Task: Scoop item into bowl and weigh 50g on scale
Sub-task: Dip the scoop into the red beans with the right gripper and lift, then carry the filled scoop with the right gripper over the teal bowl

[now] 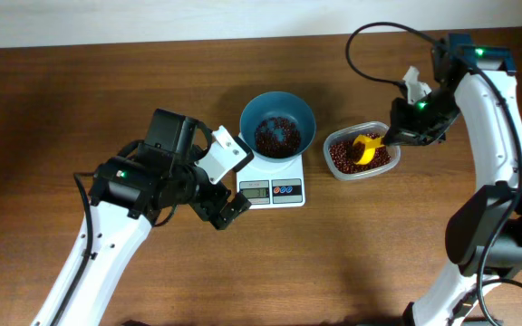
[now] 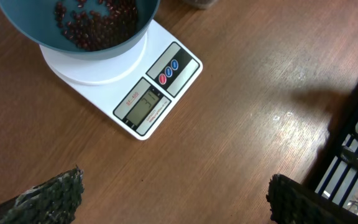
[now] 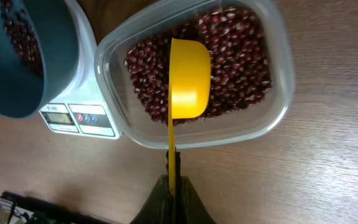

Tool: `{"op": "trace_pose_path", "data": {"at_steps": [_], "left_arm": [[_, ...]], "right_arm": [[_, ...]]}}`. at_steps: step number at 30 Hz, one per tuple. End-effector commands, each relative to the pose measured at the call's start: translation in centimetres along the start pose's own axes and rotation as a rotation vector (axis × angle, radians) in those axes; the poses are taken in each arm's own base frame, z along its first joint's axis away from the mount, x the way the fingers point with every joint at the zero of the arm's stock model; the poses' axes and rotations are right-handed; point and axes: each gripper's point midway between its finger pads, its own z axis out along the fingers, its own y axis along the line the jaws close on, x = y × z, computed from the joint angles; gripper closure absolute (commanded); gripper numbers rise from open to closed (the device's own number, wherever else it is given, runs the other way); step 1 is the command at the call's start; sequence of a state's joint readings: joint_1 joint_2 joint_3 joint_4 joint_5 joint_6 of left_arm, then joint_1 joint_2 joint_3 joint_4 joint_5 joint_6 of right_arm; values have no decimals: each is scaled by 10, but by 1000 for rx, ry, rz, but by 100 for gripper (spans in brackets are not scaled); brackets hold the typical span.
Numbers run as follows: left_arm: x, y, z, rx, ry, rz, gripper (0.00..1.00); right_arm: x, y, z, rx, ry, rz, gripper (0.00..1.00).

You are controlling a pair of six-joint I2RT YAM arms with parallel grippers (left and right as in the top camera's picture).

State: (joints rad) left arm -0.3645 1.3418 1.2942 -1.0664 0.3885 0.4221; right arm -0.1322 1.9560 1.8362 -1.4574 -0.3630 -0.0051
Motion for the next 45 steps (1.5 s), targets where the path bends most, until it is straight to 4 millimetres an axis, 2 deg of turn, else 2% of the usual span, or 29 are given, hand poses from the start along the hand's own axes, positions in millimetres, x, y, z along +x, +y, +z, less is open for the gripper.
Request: {"op": "trace_pose_path", "data": {"at_steps": [1, 8, 16, 21, 24, 31, 36, 40, 45], "left_arm": [[-5, -3, -4, 8, -18, -2, 1], [-5, -3, -4, 8, -18, -2, 1], [-5, -3, -4, 8, -18, -2, 1], [-5, -3, -4, 8, -18, -2, 1], [-5, -3, -4, 8, -18, -2, 1], [-5, -3, -4, 8, -18, -2, 1], [-5, -3, -4, 8, -18, -2, 1], [-5, -3, -4, 8, -18, -2, 1], [-5, -3, -4, 8, -18, -2, 1]], "right_arm": [[-2, 9, -22, -38, -71, -51, 96], [-5, 17, -31, -153, -102, -103, 96], [-16, 29, -60, -313, -227, -158, 96], [-30, 55, -78, -453, -329, -235, 96], [-37, 71, -82, -499, -364, -287, 96], [-49, 127, -70, -503, -398, -411, 96], [-56, 153, -55, -423, -419, -453, 96], [-60, 160, -46, -345, -437, -479, 96], [-62, 159, -41, -288, -444, -484, 96]]}}
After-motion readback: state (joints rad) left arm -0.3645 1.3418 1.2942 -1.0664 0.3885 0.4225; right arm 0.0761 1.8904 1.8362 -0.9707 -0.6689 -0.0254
